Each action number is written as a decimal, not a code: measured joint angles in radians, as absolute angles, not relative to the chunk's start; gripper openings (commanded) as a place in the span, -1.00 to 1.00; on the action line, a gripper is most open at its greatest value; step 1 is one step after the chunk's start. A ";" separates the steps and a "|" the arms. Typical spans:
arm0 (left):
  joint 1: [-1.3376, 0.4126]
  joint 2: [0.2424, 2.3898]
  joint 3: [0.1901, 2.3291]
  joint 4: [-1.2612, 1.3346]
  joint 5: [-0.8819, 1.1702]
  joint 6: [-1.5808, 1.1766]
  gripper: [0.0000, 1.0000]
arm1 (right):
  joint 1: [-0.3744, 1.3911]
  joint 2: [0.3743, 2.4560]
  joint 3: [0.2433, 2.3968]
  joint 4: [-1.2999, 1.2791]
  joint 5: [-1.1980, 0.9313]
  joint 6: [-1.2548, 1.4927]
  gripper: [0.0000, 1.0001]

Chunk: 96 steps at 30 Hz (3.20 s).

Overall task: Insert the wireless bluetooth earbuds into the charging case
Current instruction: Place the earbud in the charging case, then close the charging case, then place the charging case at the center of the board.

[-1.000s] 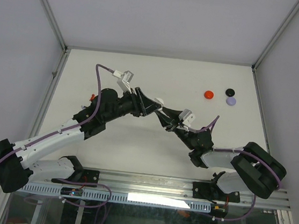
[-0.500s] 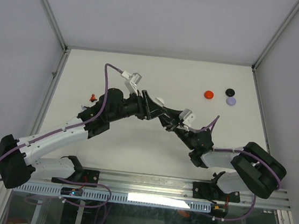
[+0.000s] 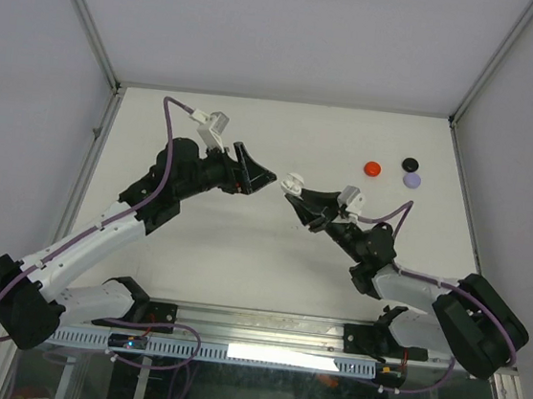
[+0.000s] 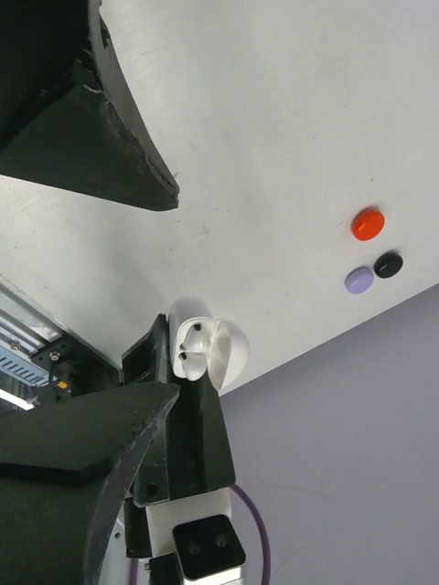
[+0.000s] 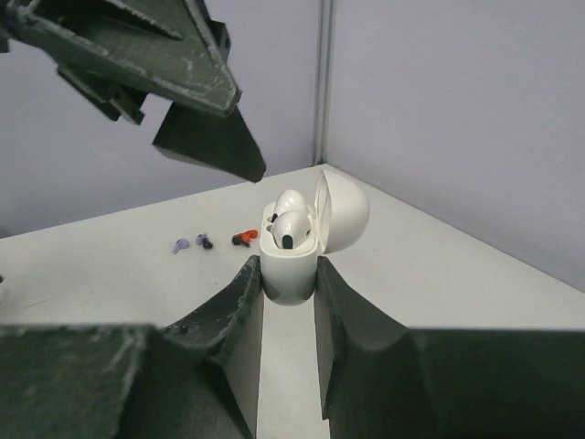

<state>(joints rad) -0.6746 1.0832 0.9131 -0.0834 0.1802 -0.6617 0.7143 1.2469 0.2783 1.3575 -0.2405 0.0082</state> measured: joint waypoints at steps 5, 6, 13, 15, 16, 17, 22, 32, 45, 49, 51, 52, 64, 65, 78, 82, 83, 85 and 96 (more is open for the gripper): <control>-0.607 1.100 0.913 -0.050 0.315 -0.664 0.77 | 0.670 1.192 0.286 1.254 -0.375 0.083 -1.00; -0.601 1.105 0.912 -0.036 0.345 -0.667 0.80 | 0.665 1.189 0.291 1.241 -0.395 0.096 -1.00; -0.587 1.156 0.910 0.054 0.504 -0.696 0.84 | 0.635 1.187 0.332 1.203 -0.533 0.219 -1.00; -0.587 1.171 0.902 0.075 0.529 -0.706 0.83 | 0.629 1.188 0.344 1.205 -0.556 0.250 -1.00; -0.587 1.177 0.897 0.085 0.539 -0.714 0.82 | 0.628 1.190 0.348 1.208 -0.564 0.262 -1.00; -0.587 1.184 0.889 0.103 0.556 -0.722 0.81 | 0.627 1.194 0.354 1.213 -0.574 0.278 -1.00; -0.587 1.208 0.849 0.192 0.630 -0.778 0.75 | 0.625 1.234 0.372 1.256 -0.601 0.348 -1.00; -0.582 1.208 0.828 0.357 0.727 -0.847 0.68 | 0.616 1.269 0.376 1.252 -0.645 0.426 -1.00; -0.581 1.170 0.854 0.223 0.673 -0.751 0.88 | 0.581 1.208 0.403 0.980 -0.652 0.437 -1.00; -0.574 1.155 0.925 0.008 0.512 -0.633 0.97 | 0.548 1.164 0.432 0.791 -0.604 0.443 -1.00; -0.567 1.147 0.957 -0.091 0.422 -0.581 0.98 | 0.528 1.144 0.435 0.709 -0.577 0.446 -1.00; -0.562 1.145 0.976 -0.143 0.369 -0.555 0.98 | 0.514 1.135 0.436 0.663 -0.560 0.448 -1.00; -0.493 1.106 1.053 -0.444 -0.144 -0.318 0.98 | 0.314 1.190 0.483 0.191 -0.466 0.457 -1.00; -0.481 1.103 1.050 -0.444 -0.176 -0.306 0.98 | 0.294 1.208 0.483 0.163 -0.465 0.456 -1.00; -0.305 1.056 0.934 -0.426 -0.255 -0.288 0.98 | 0.092 1.439 0.529 0.054 -0.521 0.446 -0.47; -0.294 1.040 0.933 -0.423 -0.253 -0.288 0.98 | 0.061 1.448 0.552 0.027 -0.501 0.436 -0.04; -0.293 1.038 0.932 -0.423 -0.254 -0.288 0.98 | 0.057 1.448 0.556 0.016 -0.483 0.434 0.11; -0.293 1.031 0.931 -0.421 -0.253 -0.288 0.98 | 0.051 1.444 0.565 -0.004 -0.474 0.436 0.33; -0.293 1.007 0.917 -0.420 -0.252 -0.288 0.98 | 0.049 1.400 0.729 -0.224 -0.263 0.352 0.57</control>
